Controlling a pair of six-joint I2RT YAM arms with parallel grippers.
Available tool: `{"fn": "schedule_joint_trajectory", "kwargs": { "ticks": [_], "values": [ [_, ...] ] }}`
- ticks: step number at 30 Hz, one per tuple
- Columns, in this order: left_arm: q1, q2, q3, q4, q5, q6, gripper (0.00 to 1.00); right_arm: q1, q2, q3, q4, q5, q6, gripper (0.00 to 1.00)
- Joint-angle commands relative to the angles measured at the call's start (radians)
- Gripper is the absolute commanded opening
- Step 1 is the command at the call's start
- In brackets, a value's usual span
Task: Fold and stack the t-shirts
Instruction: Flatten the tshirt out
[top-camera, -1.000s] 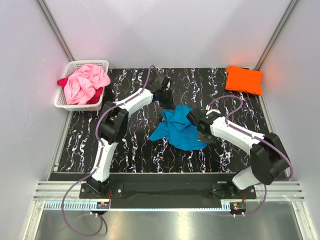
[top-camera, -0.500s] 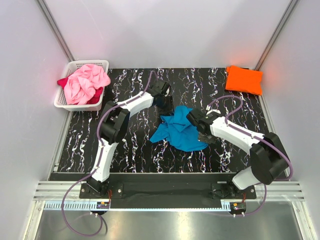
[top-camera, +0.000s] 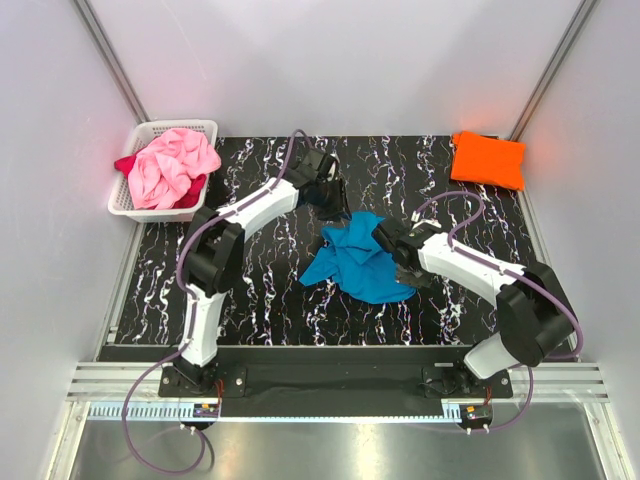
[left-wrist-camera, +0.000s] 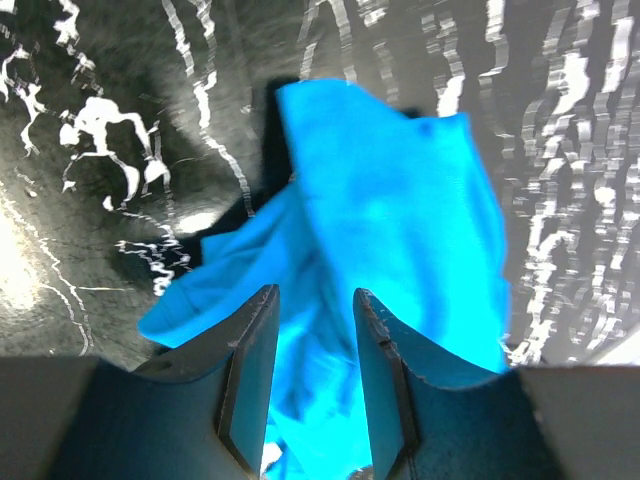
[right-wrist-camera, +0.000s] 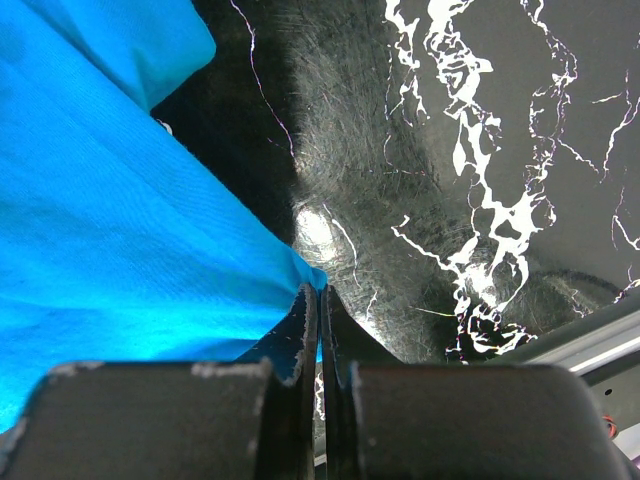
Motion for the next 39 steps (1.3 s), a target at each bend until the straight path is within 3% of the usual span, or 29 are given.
{"fn": "schedule_joint_trajectory", "kwargs": {
  "ticks": [1, 23, 26, 27, 31, 35, 39],
  "values": [
    [-0.004, -0.045, 0.018, 0.044, 0.044, -0.014, 0.41, 0.01, 0.002, 0.001, -0.002, 0.036, 0.027, 0.0],
    [-0.004, 0.077, 0.041, 0.119, 0.13, -0.064, 0.4, 0.01, -0.015, -0.011, -0.01, 0.045, 0.019, 0.0],
    [-0.004, 0.084, 0.039, 0.143, 0.135, -0.075, 0.33, 0.01, -0.014, -0.01, -0.015, 0.048, 0.017, 0.0],
    [-0.004, 0.083, 0.038, 0.149, 0.133, -0.078, 0.24, 0.01, -0.014, -0.01, -0.013, 0.048, 0.019, 0.0],
    [-0.004, 0.058, 0.021, 0.15, 0.095, -0.072, 0.08, 0.01, -0.008, -0.008, -0.015, 0.048, 0.021, 0.0],
    [-0.001, -0.008, -0.036, 0.142, 0.015, -0.052, 0.0, 0.01, -0.006, -0.008, -0.013, 0.051, 0.025, 0.0],
    [0.013, -0.136, -0.096, 0.093, -0.13, -0.034, 0.0, 0.01, -0.014, -0.01, -0.016, 0.062, 0.03, 0.0]
  ]
}}
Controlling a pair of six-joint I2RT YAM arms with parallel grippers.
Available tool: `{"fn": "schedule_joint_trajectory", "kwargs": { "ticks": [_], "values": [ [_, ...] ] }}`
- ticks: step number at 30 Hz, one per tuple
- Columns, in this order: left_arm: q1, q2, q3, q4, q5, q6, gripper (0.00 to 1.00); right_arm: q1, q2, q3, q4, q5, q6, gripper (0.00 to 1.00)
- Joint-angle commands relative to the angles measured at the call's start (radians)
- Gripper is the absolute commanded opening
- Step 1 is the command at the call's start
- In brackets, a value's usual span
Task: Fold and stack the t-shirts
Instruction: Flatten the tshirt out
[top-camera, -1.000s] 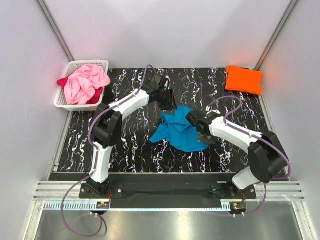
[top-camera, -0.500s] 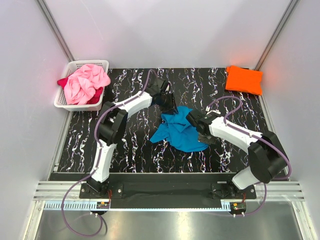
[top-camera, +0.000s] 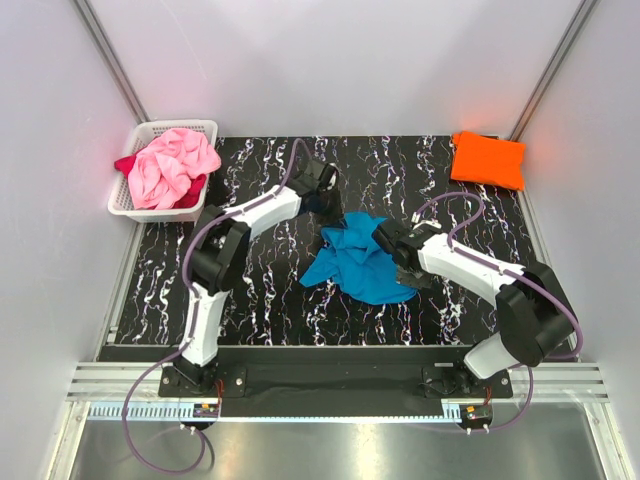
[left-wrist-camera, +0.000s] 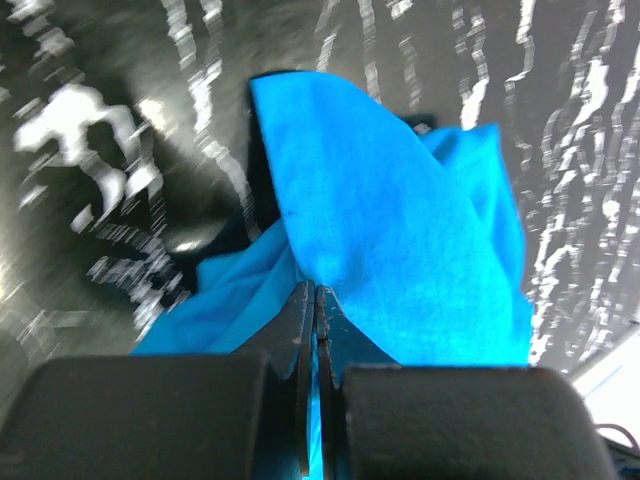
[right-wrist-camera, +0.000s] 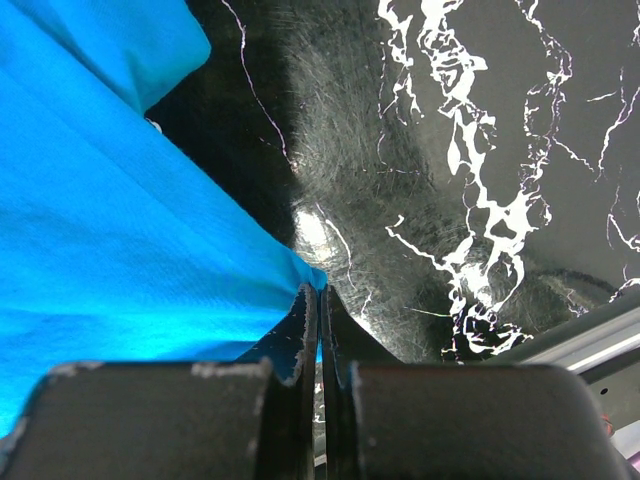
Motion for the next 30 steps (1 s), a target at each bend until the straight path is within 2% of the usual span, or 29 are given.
{"fn": "schedule_joint_trajectory", "kwargs": {
  "ticks": [1, 6, 10, 14, 19, 27, 30],
  "values": [
    [0.016, -0.189, -0.04, -0.023, -0.162, 0.03, 0.0, 0.01, -0.018, 0.001, -0.016, 0.061, 0.03, 0.0],
    [0.057, -0.387, -0.162, -0.089, -0.367, 0.051, 0.0, 0.007, -0.026, 0.022, -0.045, 0.115, 0.036, 0.0],
    [0.094, -0.603, -0.271, -0.127, -0.475, 0.056, 0.0, -0.009, -0.018, 0.079, -0.094, 0.179, 0.027, 0.0],
    [0.115, -0.747, -0.307, -0.178, -0.568, 0.06, 0.0, -0.067, -0.029, 0.13, -0.111, 0.222, -0.018, 0.0],
    [0.124, -0.844, -0.3, -0.245, -0.64, 0.065, 0.0, -0.177, -0.06, 0.223, -0.111, 0.262, -0.097, 0.0],
    [0.128, -0.958, -0.255, -0.366, -0.787, 0.033, 0.0, -0.251, -0.063, 0.418, -0.109, 0.329, -0.234, 0.0],
    [0.128, -0.979, -0.213, -0.414, -0.818, 0.056, 0.06, -0.265, -0.067, 0.472, -0.111, 0.352, -0.266, 0.0]
  ]
}}
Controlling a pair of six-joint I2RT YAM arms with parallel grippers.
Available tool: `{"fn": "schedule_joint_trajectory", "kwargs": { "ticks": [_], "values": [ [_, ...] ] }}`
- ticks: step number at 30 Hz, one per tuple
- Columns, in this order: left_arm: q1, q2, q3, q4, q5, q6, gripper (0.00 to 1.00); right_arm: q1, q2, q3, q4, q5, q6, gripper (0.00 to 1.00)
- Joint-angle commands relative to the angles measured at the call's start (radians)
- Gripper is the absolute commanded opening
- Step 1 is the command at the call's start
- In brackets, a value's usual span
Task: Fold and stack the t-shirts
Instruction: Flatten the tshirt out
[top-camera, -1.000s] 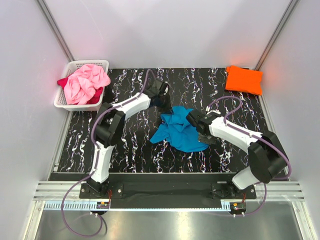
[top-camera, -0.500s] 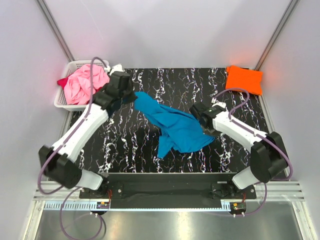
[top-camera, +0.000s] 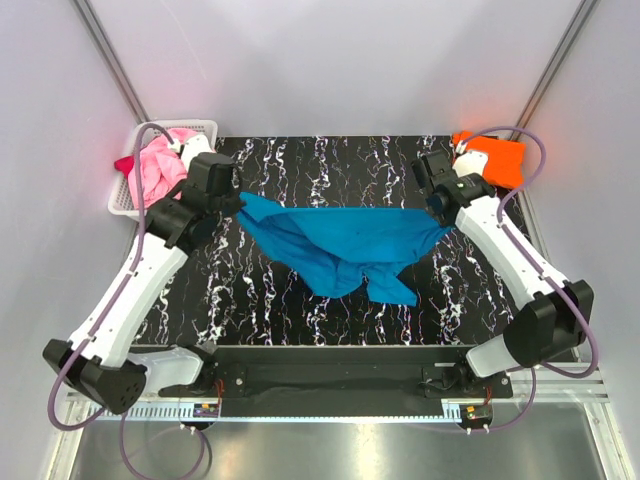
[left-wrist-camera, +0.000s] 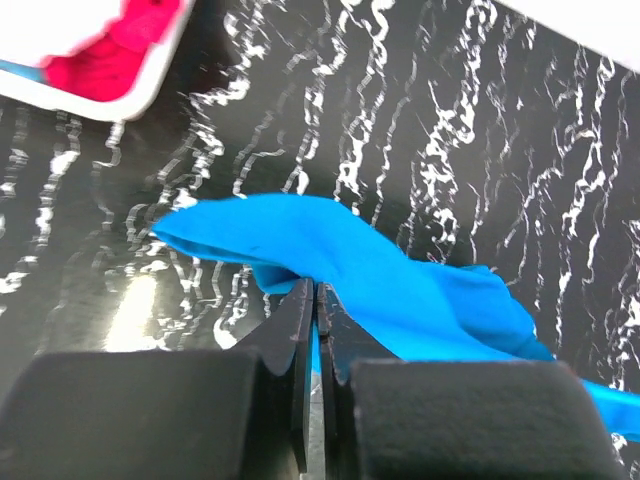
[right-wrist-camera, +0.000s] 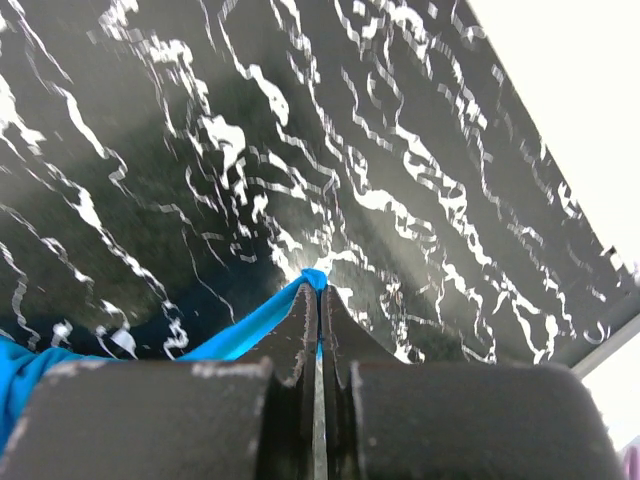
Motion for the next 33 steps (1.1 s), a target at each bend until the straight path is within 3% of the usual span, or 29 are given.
{"fn": "schedule_joint_trajectory", "kwargs": {
  "ticks": [1, 6, 15, 18, 21, 24, 28, 33],
  "values": [
    [0.006, -0.046, 0.097, -0.049, -0.106, 0.026, 0.07, -0.019, -0.044, 0.08, -0.012, 0.096, -0.066, 0.0],
    [0.007, -0.016, 0.121, -0.114, 0.041, 0.075, 0.12, -0.022, -0.078, 0.098, -0.015, 0.09, -0.09, 0.0],
    [0.006, 0.002, -0.192, 0.019, 0.271, -0.014, 0.07, -0.022, -0.098, -0.226, 0.068, -0.163, 0.002, 0.0],
    [0.006, 0.014, -0.287, 0.101, 0.324, -0.032, 0.16, -0.022, -0.092, -0.311, 0.122, -0.235, 0.029, 0.0],
    [0.004, 0.048, -0.309, 0.164, 0.376, -0.028, 0.33, -0.021, -0.078, -0.343, 0.148, -0.28, 0.039, 0.0],
    [0.007, 0.109, -0.301, 0.223, 0.379, -0.025, 0.42, -0.021, -0.065, -0.349, 0.162, -0.289, 0.039, 0.0],
    [0.017, 0.227, -0.275, 0.299, 0.359, -0.035, 0.47, -0.021, -0.058, -0.356, 0.174, -0.304, 0.037, 0.0],
    [0.076, 0.33, -0.301, 0.407, 0.431, -0.077, 0.48, -0.021, -0.054, -0.371, 0.182, -0.315, 0.039, 0.0]
  ]
}}
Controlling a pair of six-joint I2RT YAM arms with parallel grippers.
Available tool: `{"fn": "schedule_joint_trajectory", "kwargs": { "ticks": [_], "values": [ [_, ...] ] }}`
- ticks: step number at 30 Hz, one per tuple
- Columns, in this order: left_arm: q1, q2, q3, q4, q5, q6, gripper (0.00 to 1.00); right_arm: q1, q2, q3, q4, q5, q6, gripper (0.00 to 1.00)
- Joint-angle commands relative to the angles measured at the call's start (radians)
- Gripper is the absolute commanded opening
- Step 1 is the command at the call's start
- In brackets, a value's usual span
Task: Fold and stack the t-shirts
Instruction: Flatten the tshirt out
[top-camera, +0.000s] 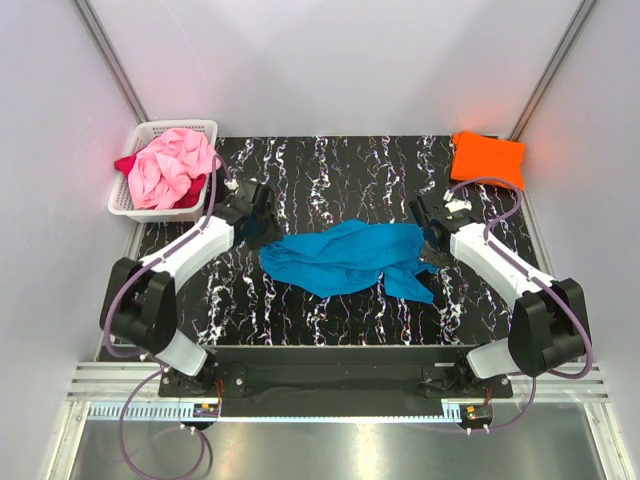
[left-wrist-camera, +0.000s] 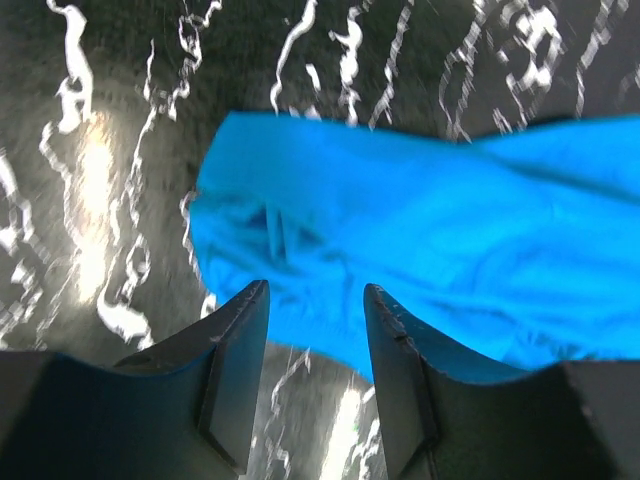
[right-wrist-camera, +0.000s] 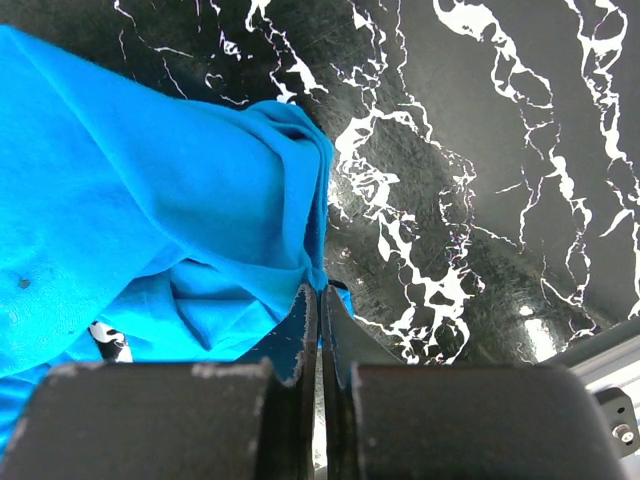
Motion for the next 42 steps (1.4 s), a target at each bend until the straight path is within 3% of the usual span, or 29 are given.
{"fn": "schedule_joint_trajectory", "kwargs": {
  "ticks": [1, 7, 42],
  "values": [
    [0.04, 0.037, -0.005, 0.173, 0.053, -0.047, 0.48, -0.003, 0.002, -0.012, 0.027, -0.016, 0.016, 0.0],
    [0.092, 0.034, -0.088, 0.302, 0.039, -0.077, 0.48, -0.003, 0.022, -0.022, 0.032, -0.017, 0.013, 0.0],
    [0.14, 0.129, -0.074, 0.243, 0.025, -0.111, 0.49, -0.003, 0.063, -0.014, 0.035, -0.019, 0.017, 0.0]
  ]
}}
